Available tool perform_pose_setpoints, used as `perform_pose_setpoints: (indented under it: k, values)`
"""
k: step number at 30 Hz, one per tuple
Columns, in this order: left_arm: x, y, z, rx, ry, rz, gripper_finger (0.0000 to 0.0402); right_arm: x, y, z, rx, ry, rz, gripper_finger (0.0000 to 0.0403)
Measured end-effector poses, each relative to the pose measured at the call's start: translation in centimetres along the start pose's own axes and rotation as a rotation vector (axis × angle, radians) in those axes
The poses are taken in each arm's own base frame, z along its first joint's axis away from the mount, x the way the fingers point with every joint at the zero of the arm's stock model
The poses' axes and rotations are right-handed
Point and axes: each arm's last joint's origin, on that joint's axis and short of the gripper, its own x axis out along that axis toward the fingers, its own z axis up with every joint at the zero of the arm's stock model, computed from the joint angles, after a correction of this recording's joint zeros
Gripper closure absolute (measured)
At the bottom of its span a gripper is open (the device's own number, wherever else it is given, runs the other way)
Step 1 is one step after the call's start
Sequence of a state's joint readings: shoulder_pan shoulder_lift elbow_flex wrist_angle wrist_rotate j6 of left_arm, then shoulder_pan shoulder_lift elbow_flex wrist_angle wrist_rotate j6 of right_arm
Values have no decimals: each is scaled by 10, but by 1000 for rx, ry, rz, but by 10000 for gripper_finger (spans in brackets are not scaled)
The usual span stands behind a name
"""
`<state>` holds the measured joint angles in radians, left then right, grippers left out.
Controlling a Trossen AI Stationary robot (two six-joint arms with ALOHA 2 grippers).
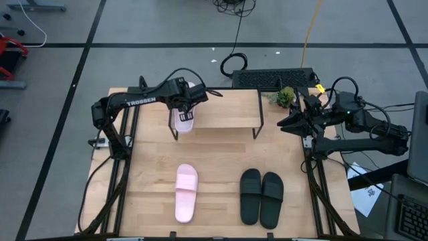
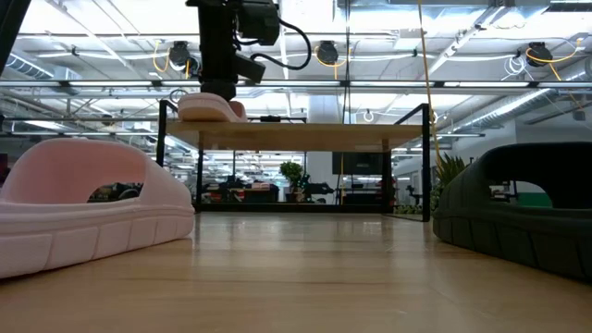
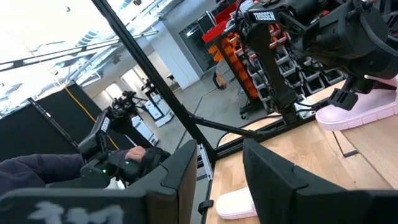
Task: Pick and place slides into the shelf
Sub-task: Put the left pink slide on the shelf
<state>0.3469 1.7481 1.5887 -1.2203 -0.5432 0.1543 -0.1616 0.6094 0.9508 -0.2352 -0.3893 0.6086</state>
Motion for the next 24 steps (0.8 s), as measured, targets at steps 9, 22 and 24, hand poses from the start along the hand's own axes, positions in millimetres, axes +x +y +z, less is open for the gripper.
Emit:
perform_pose_setpoints:
  k: [9, 22, 24]
  values:
    - [-10, -6, -2, 22, -22, 5, 234, 0, 0, 0, -3, 0, 0, 282]
    - [-34, 6, -15, -48, -93, 32, 233, 0, 3, 4, -22, -36, 25, 282]
    - [-36, 6, -17, -56, -96, 31, 233, 0, 3, 4, -18, -36, 25, 282]
